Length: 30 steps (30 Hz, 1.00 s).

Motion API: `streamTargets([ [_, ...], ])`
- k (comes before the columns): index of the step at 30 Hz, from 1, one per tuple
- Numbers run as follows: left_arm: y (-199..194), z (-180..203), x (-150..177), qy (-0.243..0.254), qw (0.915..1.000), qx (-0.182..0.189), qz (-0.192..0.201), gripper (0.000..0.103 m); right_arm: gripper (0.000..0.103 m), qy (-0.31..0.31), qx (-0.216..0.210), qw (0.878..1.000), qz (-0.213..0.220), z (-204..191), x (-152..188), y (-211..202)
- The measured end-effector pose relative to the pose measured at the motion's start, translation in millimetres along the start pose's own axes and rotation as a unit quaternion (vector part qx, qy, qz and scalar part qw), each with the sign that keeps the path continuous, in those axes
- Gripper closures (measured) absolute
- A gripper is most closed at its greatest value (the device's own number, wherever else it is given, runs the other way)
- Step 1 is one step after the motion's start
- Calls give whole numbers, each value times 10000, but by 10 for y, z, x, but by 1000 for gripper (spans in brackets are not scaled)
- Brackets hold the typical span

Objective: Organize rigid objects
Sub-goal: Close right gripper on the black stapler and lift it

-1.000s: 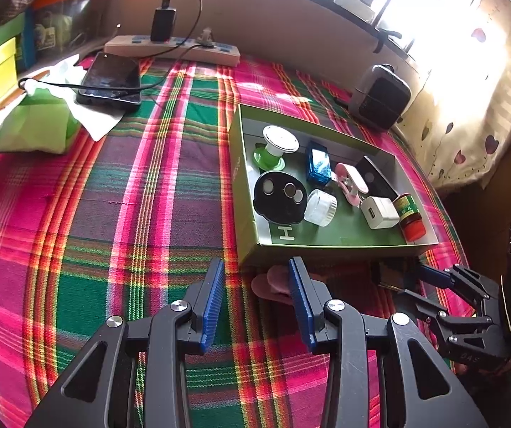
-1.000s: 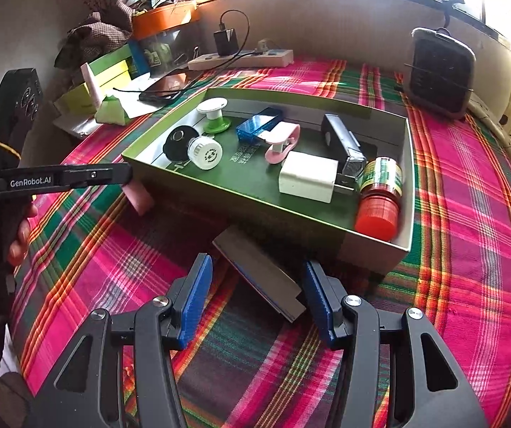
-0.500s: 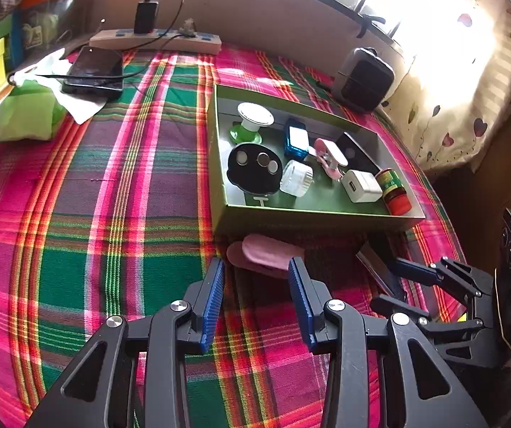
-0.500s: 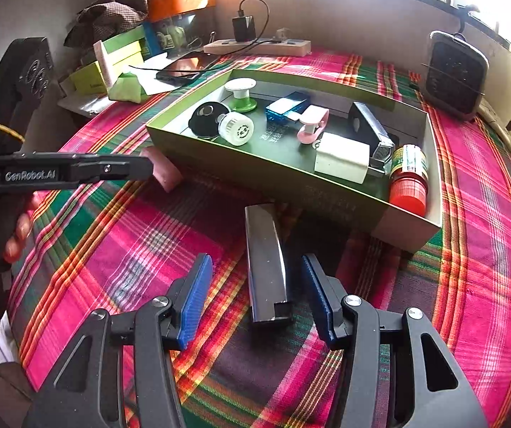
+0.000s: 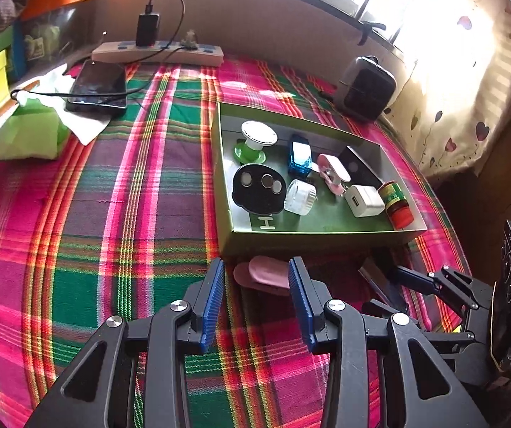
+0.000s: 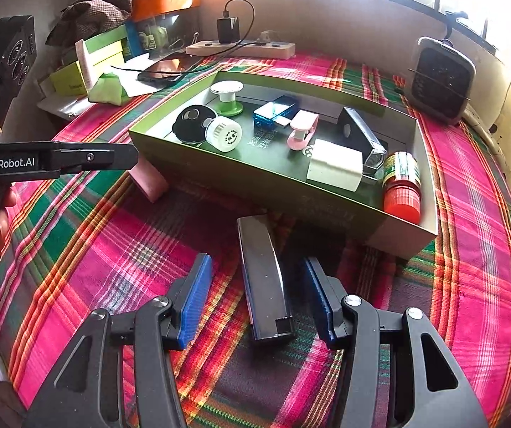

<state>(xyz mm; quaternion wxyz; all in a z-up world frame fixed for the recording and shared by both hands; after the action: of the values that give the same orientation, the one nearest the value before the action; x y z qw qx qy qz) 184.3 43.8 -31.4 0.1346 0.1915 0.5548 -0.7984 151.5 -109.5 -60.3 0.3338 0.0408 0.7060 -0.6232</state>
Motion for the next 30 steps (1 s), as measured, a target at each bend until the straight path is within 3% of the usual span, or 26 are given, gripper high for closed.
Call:
streamTargets([
  [4,1,-26,5,-42,10000,-7,-2,67,54,34,51,10000,7,7,14,-11],
  [6,2,-55,10,-87,10000,-29,-9,67,68,49,29,10000,14,3,26,-28],
  [9,-10,-89,16,-138,9999,-25,4,67,77,122,89,9999,9,16,41,-40],
  [30,-61,-258,174,-414,9991,17,-63,67,79,-465,-578,9971,140,-531,-293,46],
])
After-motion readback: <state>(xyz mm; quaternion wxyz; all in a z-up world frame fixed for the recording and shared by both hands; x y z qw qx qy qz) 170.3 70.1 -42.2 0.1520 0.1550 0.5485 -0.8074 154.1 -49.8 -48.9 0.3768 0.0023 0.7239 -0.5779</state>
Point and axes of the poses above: each gripper's, at about its wrist camera, not at the fingertips, and y roughly the way its jaws point, z to its right, x to its underside, the point moved 7 cm from there along y, roughly the way its jaws point, and after that the axes turned 8 degrees about -z, right-handed, at the moved point
